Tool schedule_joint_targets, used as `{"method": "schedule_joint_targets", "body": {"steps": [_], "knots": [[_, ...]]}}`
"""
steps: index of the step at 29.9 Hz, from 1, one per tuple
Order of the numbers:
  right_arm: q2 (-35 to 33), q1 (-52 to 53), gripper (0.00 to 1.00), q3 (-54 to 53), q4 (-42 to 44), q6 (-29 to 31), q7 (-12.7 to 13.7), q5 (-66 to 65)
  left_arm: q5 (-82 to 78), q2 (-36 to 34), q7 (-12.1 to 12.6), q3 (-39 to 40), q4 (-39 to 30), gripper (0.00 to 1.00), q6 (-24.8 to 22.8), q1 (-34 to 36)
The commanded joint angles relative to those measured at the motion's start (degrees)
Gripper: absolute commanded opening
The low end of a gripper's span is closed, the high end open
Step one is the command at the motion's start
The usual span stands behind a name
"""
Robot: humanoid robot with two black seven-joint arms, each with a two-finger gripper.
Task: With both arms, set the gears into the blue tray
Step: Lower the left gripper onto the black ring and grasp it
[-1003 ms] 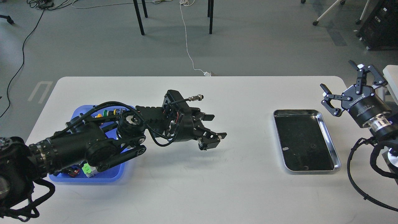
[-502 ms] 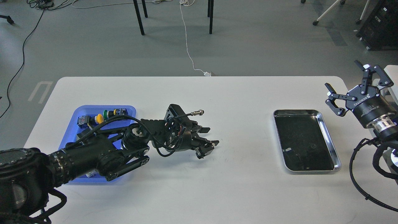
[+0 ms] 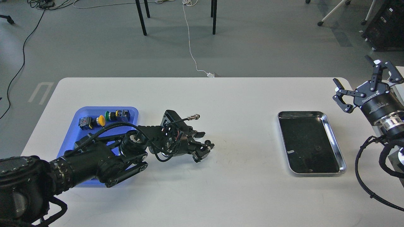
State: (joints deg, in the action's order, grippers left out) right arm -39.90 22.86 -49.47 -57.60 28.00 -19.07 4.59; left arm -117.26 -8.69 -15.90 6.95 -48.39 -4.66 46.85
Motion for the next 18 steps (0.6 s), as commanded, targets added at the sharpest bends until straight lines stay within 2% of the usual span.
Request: {"method": "schedule_joint_targets", "body": {"steps": [1, 7, 10, 13, 18], "knots": [[-0.09, -0.01, 0.99, -0.01, 0.04, 0.00, 0.00, -0.02, -0.08, -0.28, -0.10, -0.27, -0.04, 0.34, 0.09, -0.01], [-0.09, -0.01, 0.99, -0.01, 0.12, 0.00, 0.00, -0.11, -0.08, -0.89, -0.18, -0.18, -0.30, 0.17, 0.00, 0.08], [-0.09, -0.01, 0.99, -0.01, 0.12, 0.00, 0.00, -0.11, 0.36, -1.85, -0.53, 0.60, -1.09, 0.15, 0.26, 0.25], [-0.17, 0.08, 0.99, -0.01, 0.12, 0.00, 0.00, -0.11, 0.62, -6.85, -0.80, 2.27, -7.13, 0.15, 1.76, 0.34], [-0.35, 0.17, 0.99, -0.36, 0.04, 0.00, 0.00, -0.11, 5.44, -21.60, -0.71, 8.42, -21.54, 0.15, 1.85, 0.26]]}}
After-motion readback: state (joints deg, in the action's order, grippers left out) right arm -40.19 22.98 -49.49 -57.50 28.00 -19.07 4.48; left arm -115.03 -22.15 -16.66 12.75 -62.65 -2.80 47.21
